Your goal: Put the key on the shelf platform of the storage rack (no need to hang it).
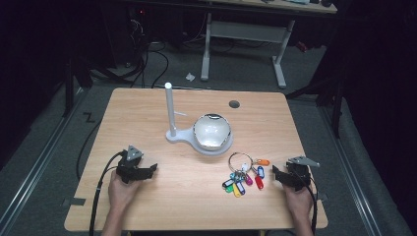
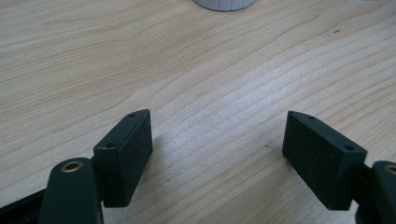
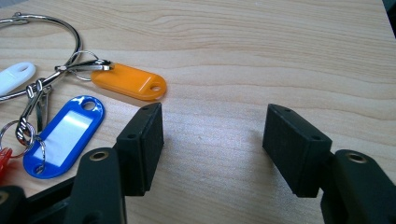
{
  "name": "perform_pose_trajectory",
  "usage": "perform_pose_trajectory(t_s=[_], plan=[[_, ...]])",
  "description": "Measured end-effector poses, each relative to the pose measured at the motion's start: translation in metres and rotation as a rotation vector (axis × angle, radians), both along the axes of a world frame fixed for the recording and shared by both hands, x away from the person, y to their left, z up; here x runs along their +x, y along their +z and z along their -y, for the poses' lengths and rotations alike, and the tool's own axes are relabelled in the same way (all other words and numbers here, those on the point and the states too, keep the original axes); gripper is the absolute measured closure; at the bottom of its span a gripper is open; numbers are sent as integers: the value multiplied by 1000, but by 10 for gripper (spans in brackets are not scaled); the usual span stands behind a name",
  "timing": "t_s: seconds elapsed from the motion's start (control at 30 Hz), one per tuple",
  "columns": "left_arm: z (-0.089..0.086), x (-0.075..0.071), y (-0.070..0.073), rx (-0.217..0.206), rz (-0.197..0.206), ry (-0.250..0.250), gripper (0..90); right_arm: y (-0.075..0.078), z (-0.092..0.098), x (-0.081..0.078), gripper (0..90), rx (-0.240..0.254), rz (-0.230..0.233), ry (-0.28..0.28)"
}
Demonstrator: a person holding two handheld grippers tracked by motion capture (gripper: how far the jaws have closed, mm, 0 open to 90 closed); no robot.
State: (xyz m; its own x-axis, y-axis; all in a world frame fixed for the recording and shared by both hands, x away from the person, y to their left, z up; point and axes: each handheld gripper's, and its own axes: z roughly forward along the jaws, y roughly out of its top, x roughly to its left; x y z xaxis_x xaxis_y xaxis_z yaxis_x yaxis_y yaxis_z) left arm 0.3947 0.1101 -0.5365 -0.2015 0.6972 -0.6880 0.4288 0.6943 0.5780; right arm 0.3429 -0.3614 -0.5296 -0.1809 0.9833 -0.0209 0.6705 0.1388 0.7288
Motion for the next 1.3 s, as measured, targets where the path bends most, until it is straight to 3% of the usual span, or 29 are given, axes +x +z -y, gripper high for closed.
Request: perform_pose_trajectory(t_s=[0.3, 0.37, 0.6, 0.8, 1.03, 1.3], plan=[[0, 0, 0, 7, 5, -1, 252, 0, 0, 0, 382, 2, -1, 0], [1, 0, 1, -15, -10, 26, 252, 0, 0, 0, 378, 0, -1, -7], [1, 0, 1, -15, -9, 25, 263, 0, 0, -1, 386, -3, -4, 4], [1, 0, 1, -21, -9, 31, 274, 1, -2, -3, 468, -1, -3, 2], [0, 0, 1, -15, -3, 31, 283, 13, -5, -13, 542, 26, 38, 32], [-1, 1, 1, -14, -4, 33, 284, 29, -17, -23, 577, 25, 57, 112]])
